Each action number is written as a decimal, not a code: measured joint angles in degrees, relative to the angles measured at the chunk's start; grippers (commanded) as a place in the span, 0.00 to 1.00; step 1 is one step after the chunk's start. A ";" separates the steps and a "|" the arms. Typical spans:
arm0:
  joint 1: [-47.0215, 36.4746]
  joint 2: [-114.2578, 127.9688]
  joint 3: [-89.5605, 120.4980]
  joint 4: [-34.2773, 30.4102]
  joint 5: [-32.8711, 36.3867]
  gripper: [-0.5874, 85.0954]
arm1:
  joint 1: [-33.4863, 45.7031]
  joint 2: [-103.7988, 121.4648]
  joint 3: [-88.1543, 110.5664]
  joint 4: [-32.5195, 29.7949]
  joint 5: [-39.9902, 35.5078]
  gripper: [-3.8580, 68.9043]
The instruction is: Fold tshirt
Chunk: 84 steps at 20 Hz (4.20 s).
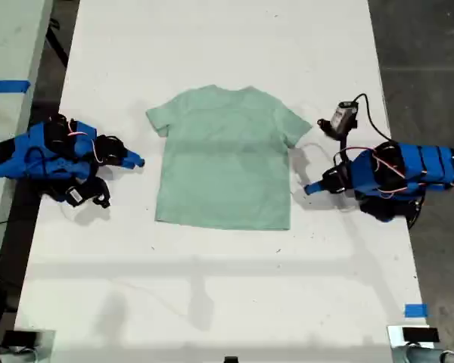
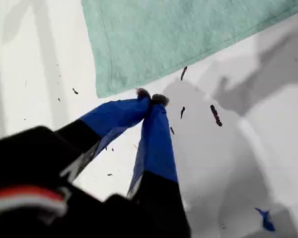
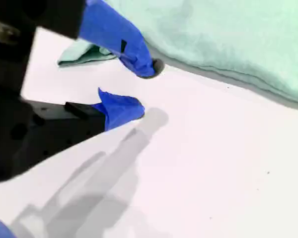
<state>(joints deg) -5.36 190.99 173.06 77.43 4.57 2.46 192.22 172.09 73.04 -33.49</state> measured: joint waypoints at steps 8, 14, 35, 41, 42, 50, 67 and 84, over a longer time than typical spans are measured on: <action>3.69 -0.18 0.00 -4.04 -8.61 0.09 | 0.88 0.26 0.26 -5.19 55.99 0.04; 3.69 -0.18 0.00 -4.04 -8.79 0.01 | -0.26 0.35 0.26 -5.19 57.92 0.04; -23.82 -68.47 -68.12 7.47 24.70 0.01 | 32.96 -58.01 -62.14 13.80 8.53 0.04; -29.44 -80.77 -81.04 10.11 29.79 0.01 | 46.58 -70.93 -75.76 16.61 -4.48 0.44; -29.44 -81.30 -81.04 10.11 30.23 0.05 | 47.64 -72.33 -75.76 16.61 -6.06 0.50; -29.44 -81.91 -81.04 8.70 31.20 0.11 | 57.74 -78.75 -58.97 2.81 -16.08 0.57; -29.36 -83.06 -78.93 6.06 31.29 0.10 | 58.80 -106.96 -60.73 -15.64 -18.72 0.04; -26.28 -83.06 -76.46 3.60 29.44 0.10 | 36.04 -113.99 -89.91 -18.90 1.93 0.13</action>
<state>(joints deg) -31.64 107.93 96.59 81.04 34.01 38.50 78.22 82.18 54.14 -31.55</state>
